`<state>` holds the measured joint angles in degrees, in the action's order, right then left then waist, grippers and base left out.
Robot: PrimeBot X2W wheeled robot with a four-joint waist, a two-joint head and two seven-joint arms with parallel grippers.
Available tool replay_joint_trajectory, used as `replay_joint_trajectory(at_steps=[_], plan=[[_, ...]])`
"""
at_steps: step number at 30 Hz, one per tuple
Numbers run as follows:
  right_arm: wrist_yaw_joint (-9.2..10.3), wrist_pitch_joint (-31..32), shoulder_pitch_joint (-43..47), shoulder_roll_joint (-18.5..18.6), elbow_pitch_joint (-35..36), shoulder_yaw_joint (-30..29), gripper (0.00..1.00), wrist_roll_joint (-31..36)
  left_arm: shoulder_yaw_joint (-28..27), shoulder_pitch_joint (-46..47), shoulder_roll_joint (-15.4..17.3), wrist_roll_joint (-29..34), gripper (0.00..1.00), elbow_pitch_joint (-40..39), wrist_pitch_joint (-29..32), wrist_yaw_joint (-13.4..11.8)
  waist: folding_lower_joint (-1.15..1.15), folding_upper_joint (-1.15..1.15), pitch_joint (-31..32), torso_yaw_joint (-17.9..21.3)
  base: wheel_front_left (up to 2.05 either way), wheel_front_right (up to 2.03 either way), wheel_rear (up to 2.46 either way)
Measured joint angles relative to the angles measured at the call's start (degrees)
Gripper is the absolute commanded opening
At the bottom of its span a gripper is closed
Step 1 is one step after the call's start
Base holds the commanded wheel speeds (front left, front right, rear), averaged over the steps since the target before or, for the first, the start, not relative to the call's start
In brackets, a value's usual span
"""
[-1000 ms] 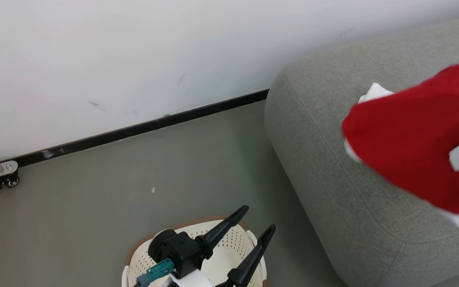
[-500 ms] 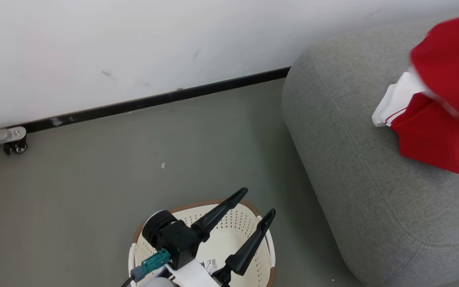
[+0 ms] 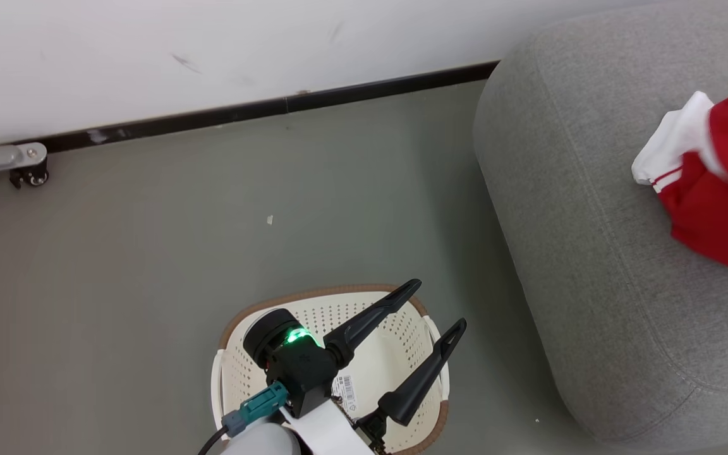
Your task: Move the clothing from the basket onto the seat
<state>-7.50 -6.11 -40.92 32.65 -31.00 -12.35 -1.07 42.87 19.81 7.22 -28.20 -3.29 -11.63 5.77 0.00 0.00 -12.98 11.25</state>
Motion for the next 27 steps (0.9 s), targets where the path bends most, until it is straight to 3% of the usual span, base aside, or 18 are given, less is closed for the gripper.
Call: replay_joint_trajectory(at_steps=[11,20,22,25,26,27], plan=[[0.00,-3.7,10.3,-7.1,-8.9,-7.6,0.00,-1.0,0.0,2.3,0.4,0.0,1.00,0.0,0.6,0.2,0.00,0.00,-4.0,-0.1,0.00,0.00,0.00],[0.00,-5.7,10.3,-9.6,-11.2,-7.8,0.00,-0.8,-0.6,3.5,0.7,0.0,1.00,0.1,0.6,0.5,0.00,0.00,-5.8,0.1,0.00,0.00,0.00],[0.00,-6.2,10.2,-10.0,-11.4,-7.3,0.11,-0.6,-0.7,3.5,0.8,0.0,1.00,0.1,0.5,0.5,0.00,0.00,-6.1,0.2,0.00,0.00,0.00],[0.00,-6.3,9.9,-10.6,-11.8,-5.9,0.47,0.1,-0.8,3.6,0.9,0.0,1.00,0.3,0.5,0.5,0.00,0.00,-6.4,0.3,0.00,0.00,0.00],[0.00,-6.3,9.9,-10.8,-11.8,-5.4,0.65,0.1,-0.9,3.6,0.9,0.0,1.00,0.4,0.5,0.5,0.00,0.00,-6.4,0.4,0.00,0.00,0.00],[0.00,-6.4,9.9,-11.0,-11.8,-5.3,0.97,0.1,-1.0,3.7,0.9,0.0,1.00,0.4,0.5,0.5,0.00,0.00,-6.4,0.5,0.00,0.00,0.00]])
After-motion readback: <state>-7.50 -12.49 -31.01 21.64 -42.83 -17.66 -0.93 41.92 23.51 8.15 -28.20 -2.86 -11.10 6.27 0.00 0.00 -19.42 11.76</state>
